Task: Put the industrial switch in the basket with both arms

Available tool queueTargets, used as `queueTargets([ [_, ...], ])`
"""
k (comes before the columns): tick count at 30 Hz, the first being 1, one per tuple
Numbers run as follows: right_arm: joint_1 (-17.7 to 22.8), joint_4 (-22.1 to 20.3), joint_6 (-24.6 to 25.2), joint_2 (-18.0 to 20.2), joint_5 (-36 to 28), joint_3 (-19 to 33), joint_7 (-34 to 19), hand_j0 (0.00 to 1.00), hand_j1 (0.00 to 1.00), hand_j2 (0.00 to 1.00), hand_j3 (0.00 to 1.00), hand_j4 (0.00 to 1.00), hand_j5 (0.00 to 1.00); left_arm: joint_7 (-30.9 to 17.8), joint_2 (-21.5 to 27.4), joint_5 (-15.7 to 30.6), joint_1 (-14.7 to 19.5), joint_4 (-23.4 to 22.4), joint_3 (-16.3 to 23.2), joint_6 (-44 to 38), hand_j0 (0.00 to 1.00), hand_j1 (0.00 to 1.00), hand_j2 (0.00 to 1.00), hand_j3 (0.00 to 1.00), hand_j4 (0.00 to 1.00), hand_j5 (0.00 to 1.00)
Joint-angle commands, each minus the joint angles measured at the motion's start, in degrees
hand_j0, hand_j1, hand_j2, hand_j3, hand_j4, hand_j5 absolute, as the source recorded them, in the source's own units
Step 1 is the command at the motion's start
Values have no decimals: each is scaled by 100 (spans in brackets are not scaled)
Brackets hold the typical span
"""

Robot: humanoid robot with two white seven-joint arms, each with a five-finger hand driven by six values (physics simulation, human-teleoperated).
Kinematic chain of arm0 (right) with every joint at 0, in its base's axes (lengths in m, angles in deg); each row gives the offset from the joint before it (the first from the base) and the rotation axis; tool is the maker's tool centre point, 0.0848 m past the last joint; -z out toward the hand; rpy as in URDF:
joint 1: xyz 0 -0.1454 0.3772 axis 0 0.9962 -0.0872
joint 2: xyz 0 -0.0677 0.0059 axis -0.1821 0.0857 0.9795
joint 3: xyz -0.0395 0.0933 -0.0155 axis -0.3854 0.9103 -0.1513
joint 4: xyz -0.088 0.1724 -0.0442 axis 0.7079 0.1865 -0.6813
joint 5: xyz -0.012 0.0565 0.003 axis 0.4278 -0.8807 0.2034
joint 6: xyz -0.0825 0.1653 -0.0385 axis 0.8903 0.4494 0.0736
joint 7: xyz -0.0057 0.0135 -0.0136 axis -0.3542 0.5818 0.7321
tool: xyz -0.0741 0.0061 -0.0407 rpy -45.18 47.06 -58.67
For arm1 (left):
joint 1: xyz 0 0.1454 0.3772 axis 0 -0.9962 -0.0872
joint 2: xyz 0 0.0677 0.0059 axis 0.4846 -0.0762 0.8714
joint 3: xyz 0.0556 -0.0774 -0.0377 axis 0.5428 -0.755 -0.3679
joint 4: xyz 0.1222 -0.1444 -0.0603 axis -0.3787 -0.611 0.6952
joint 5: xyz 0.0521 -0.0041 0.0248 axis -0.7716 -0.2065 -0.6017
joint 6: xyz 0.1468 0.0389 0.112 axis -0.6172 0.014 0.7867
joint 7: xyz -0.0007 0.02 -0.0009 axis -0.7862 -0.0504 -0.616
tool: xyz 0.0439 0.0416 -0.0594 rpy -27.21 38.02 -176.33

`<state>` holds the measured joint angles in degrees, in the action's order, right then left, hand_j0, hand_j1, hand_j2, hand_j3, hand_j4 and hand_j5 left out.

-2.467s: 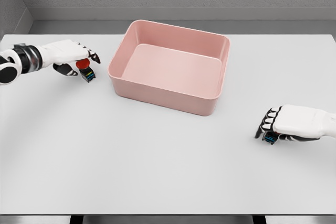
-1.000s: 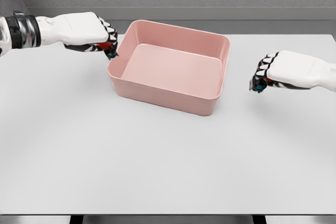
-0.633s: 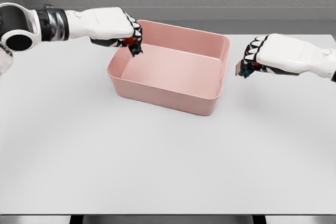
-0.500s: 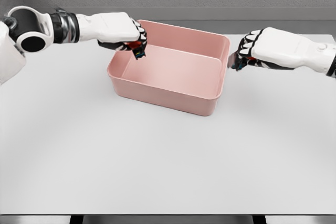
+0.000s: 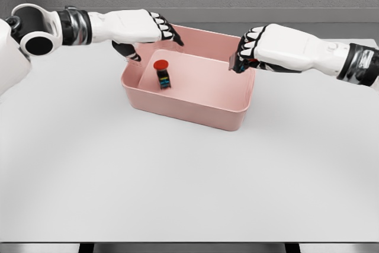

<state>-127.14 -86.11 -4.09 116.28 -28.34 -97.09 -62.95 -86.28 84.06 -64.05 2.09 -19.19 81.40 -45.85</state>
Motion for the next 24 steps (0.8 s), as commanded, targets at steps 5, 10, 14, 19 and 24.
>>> queueTargets([
  [5,-79,190,9,-480,15,-34,-4,46,46,46,46,46,46,10,1539,1808,-211,74,-62,-12,100,100,100,100,100,100],
  [10,-106,401,9,-761,15,-43,-188,55,55,55,55,55,55,10,1460,1826,-580,65,-53,-12,100,100,100,100,100,100],
  [14,-106,436,9,-910,-11,-52,-179,75,75,75,75,75,75,10,1496,1817,-633,48,-53,-12,100,100,100,100,100,100],
  [19,-132,436,9,-981,-29,-43,-179,94,94,94,94,94,94,10,1469,1817,-677,56,-53,-12,100,100,100,100,100,100],
  [24,-176,489,9,-1051,-38,-34,-179,95,95,95,95,95,95,10,1461,1817,-677,56,-53,-12,100,100,100,100,100,100],
])
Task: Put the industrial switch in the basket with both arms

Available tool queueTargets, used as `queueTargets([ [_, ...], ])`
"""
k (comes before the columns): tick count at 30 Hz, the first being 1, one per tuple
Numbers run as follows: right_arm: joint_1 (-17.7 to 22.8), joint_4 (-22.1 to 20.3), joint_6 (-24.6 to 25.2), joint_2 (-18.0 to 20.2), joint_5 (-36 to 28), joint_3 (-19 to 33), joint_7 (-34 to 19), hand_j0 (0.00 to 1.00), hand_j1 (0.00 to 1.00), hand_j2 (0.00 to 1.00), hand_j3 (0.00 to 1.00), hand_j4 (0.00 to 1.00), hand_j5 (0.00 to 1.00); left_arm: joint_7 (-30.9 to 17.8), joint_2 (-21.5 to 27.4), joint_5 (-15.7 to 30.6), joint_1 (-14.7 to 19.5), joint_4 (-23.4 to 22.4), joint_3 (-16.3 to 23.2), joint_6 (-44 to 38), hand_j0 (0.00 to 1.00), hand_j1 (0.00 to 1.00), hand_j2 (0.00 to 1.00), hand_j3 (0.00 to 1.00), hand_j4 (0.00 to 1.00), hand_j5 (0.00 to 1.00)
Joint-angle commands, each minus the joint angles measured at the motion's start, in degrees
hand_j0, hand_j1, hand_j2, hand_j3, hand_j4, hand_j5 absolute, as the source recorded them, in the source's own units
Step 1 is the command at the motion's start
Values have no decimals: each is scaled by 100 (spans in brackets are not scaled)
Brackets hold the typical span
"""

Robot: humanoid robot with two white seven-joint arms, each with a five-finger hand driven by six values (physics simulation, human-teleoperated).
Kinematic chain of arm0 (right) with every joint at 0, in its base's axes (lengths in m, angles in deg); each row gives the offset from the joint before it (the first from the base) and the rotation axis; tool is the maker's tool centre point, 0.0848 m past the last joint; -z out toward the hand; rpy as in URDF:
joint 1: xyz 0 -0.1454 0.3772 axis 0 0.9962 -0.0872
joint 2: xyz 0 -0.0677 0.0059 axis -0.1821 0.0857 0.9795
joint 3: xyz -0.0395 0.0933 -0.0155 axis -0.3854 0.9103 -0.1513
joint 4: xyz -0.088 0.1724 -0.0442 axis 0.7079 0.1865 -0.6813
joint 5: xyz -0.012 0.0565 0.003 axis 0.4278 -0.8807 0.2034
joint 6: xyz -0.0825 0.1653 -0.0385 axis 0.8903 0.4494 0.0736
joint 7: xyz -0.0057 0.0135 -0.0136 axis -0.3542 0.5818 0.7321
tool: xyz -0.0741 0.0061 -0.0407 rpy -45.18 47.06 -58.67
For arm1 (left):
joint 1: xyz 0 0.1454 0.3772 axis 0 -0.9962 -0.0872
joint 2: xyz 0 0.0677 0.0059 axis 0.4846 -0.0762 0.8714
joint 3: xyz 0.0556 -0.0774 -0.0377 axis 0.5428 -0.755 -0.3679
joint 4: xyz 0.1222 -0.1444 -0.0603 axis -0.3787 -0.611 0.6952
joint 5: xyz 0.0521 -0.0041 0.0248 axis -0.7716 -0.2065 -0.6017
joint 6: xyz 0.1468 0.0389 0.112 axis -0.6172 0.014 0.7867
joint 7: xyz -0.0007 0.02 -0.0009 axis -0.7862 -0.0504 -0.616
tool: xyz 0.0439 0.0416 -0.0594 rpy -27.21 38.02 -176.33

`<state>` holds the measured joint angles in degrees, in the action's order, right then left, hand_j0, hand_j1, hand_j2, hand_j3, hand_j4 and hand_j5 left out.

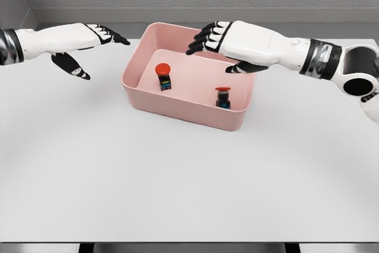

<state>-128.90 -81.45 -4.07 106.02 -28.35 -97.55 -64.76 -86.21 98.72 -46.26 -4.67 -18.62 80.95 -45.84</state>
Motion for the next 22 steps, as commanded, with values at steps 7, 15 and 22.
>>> queueTargets([
  [7,255,884,7,353,-54,582,2,100,100,100,100,100,100,3,-14,38,-9,17,-17,-13,100,100,100,100,100,100],
  [15,1626,1060,7,959,-46,2121,38,100,100,100,100,100,100,3,-14,29,-35,8,-8,-13,100,100,100,100,100,100],
  [22,2004,1051,7,977,-46,2499,38,100,100,100,100,100,100,3,-14,29,-35,0,-8,-13,100,100,100,100,100,100],
])
